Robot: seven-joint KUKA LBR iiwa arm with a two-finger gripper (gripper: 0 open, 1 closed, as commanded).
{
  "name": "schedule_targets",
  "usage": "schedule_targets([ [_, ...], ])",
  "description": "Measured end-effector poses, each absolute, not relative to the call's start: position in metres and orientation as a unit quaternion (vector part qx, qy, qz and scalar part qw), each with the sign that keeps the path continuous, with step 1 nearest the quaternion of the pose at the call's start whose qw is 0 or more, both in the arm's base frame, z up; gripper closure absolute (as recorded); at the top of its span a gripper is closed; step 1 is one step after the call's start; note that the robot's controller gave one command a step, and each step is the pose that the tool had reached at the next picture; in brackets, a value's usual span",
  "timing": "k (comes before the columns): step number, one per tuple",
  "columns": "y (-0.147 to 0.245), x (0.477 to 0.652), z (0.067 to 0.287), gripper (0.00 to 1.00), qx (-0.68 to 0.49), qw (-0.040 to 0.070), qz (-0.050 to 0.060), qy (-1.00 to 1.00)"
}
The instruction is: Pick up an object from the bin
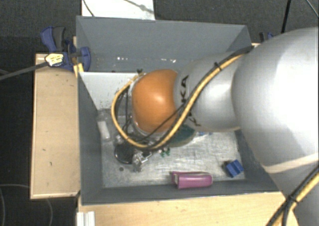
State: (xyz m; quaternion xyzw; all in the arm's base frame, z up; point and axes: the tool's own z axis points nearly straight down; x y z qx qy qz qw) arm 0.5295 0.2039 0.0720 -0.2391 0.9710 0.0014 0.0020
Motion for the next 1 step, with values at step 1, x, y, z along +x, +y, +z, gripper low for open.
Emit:
schedule_targets([
  [1, 0.2027, 0.5442, 0.2302, 1.00, -0.221, 0.005, 0.001, 0.975],
])
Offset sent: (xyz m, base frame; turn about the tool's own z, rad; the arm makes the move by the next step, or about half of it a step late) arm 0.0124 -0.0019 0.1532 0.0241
